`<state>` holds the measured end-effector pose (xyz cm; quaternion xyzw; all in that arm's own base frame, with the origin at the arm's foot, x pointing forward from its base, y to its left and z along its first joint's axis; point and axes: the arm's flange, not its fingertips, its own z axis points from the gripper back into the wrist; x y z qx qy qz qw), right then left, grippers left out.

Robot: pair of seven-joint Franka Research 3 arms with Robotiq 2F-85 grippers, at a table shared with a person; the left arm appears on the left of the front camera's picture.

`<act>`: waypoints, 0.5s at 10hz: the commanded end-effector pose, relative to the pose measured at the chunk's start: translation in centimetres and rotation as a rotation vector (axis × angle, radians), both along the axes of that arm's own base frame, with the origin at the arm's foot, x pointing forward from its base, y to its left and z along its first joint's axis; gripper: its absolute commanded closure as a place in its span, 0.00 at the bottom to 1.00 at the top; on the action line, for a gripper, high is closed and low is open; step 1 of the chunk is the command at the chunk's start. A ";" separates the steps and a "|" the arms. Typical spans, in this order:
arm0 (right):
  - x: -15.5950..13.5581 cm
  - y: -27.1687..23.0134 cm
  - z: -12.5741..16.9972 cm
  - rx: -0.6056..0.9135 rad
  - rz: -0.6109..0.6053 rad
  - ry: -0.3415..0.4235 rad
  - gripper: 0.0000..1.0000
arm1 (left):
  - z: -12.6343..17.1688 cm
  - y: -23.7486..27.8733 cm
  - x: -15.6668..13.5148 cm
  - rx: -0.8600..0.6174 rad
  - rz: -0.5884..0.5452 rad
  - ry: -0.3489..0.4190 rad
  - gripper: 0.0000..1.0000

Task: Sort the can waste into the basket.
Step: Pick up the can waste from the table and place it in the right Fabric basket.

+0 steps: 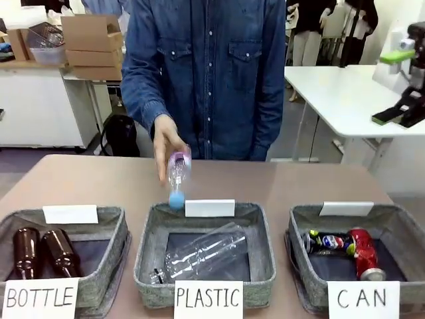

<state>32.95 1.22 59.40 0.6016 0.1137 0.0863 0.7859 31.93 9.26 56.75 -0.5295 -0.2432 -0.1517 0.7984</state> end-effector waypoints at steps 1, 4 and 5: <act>0.8 -0.9 -0.1 0.125 -0.177 0.076 0.00 | -2.8 -3.2 0.9 -0.110 0.043 -0.049 0.00; 0.0 0.0 0.0 0.000 0.000 0.000 0.00 | 0.0 0.0 0.0 0.000 0.000 0.000 0.00; 0.0 0.0 0.0 0.000 0.000 0.000 0.00 | 0.0 0.0 0.0 0.000 0.000 0.000 0.00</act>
